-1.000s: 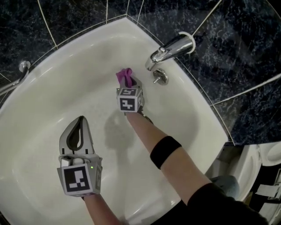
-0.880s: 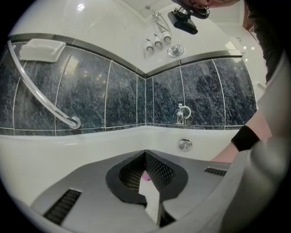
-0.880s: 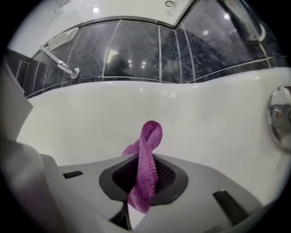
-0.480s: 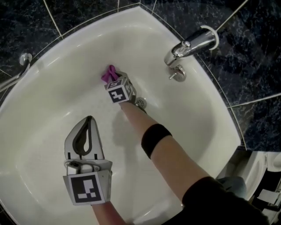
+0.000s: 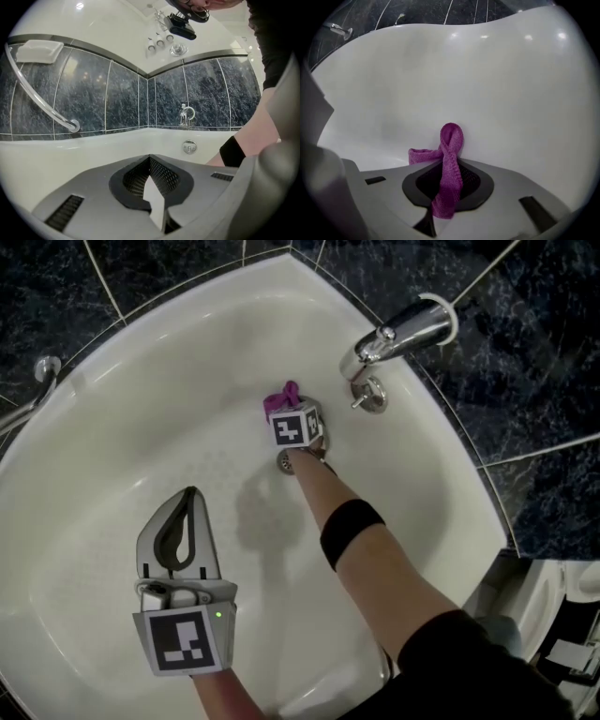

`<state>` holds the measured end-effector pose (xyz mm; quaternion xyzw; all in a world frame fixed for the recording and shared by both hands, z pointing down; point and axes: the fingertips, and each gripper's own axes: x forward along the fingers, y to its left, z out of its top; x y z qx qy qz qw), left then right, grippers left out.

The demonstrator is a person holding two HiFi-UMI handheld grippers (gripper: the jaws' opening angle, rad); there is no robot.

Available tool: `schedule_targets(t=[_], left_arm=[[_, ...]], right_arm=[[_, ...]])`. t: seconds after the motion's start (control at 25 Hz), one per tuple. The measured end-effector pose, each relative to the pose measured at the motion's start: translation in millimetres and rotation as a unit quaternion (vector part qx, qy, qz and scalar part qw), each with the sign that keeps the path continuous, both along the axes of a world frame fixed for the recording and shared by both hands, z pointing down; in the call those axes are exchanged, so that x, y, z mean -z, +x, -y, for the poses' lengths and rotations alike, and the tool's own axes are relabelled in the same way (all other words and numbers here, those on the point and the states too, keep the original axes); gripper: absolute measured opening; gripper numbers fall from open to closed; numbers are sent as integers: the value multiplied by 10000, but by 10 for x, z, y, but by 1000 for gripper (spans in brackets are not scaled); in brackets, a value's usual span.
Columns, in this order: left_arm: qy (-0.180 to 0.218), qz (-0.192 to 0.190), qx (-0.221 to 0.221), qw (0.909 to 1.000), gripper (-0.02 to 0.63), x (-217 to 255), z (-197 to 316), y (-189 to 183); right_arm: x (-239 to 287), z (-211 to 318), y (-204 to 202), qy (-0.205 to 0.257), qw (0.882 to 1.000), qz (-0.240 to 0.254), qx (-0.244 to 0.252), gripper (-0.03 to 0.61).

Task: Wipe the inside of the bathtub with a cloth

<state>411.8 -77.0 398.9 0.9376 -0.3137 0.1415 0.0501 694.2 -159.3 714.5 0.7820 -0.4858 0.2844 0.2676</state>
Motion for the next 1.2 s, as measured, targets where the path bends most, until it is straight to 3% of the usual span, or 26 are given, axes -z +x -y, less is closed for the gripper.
schedule_targets(t=[0.32, 0.48, 0.56, 0.64, 0.76, 0.88, 1.04, 1.2], left_arm=[[-22, -117, 22, 9999, -3, 43, 19, -29], [-27, -183, 11, 9998, -3, 61, 11, -19], [-44, -217, 19, 9998, -3, 72, 11, -21], [-36, -247, 31, 9997, -2, 87, 15, -20], [-24, -248, 38, 9997, -3, 87, 5, -7], [0, -187, 14, 9998, -3, 81, -11, 12], [-2, -112, 31, 9999, -3, 53, 3, 5], [-30, -34, 39, 10000, -2, 16, 24, -22]], right_arm=[[11, -483, 59, -453, 9979, -182, -426, 60], [112, -581, 52, -466, 9972, -175, -563, 61], [198, -452, -127, -329, 9992, -193, -83, 61], [301, -178, -480, -137, 9959, -271, 856, 61], [364, 228, -1223, 79, 9715, -155, 2362, 63], [255, 439, -1904, 33, 9406, 111, 3392, 66], [-216, 402, -2315, -662, 9150, 398, 3961, 66], [-457, 325, -2227, -893, 9173, 420, 3857, 73]])
